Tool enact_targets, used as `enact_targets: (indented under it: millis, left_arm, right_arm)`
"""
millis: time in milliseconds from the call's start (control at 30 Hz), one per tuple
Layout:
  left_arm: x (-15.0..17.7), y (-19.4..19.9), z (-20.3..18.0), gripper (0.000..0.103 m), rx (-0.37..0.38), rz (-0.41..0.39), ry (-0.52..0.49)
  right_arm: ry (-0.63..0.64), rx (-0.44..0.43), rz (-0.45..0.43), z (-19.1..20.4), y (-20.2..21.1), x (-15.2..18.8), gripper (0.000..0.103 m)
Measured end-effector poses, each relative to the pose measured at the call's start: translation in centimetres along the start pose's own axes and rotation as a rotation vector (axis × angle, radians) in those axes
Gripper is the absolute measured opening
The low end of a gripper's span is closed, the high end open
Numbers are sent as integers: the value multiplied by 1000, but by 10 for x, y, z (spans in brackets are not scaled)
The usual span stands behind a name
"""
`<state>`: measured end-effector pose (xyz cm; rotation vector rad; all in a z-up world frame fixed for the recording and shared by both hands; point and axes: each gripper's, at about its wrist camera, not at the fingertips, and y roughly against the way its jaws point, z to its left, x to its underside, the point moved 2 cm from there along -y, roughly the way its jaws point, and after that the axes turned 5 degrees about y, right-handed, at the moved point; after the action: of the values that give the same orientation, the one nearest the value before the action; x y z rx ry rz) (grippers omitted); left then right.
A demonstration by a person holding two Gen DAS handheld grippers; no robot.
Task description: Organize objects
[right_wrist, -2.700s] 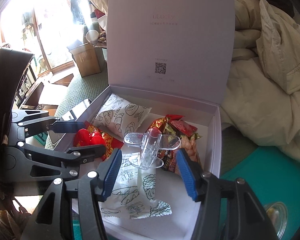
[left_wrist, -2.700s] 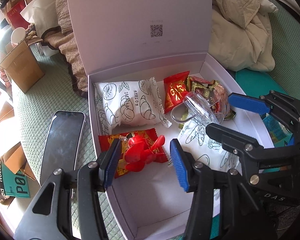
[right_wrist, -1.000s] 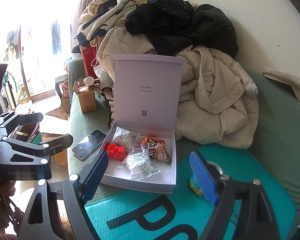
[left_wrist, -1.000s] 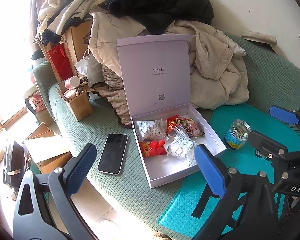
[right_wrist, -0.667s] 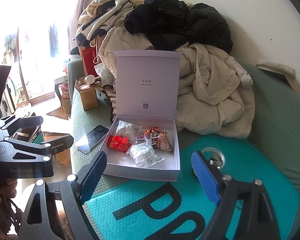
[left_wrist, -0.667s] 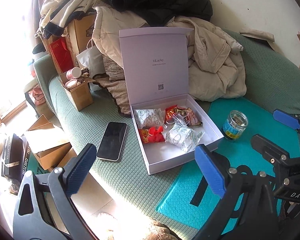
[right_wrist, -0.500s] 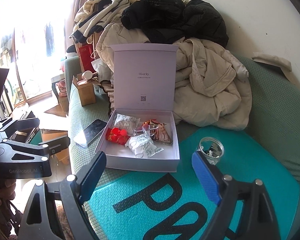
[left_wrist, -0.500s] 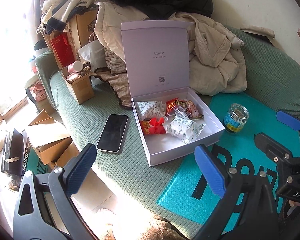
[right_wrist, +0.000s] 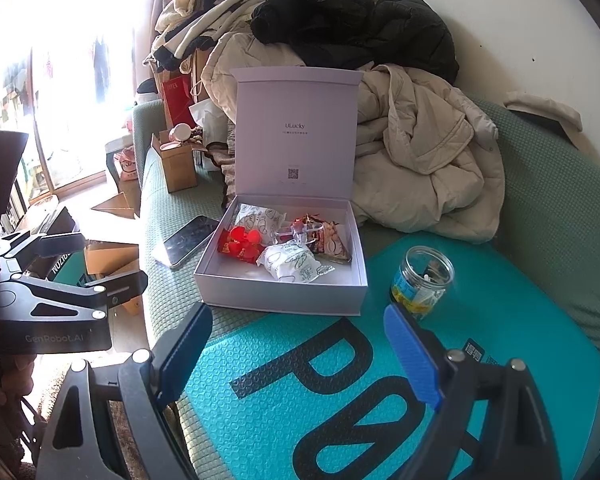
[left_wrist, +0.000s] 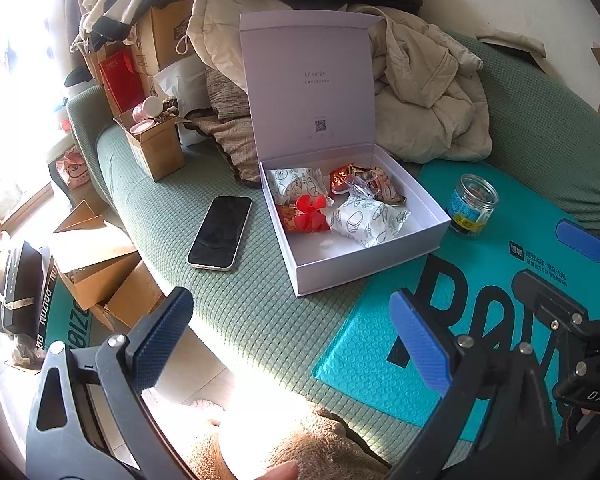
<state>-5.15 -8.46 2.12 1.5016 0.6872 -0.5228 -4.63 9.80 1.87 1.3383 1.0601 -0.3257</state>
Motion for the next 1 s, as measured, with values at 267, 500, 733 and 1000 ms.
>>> enact_targets:
  millis: [267, 500, 733, 1000]
  left_arm:
    - [12, 0, 1, 99, -1, 8, 5]
    - [18, 0, 4, 99, -4, 17, 10]
    - [18, 4, 6, 99, -14, 6, 14]
    - [21, 2, 6, 99, -11, 13, 12]
  right_arm:
    - [8, -2, 9, 5, -1, 6, 89]
    - [24, -12, 16, 11, -2, 8, 89]
    - [39, -17, 23, 16, -2, 9, 89]
    - [49, -16, 28, 17, -3, 10, 89]
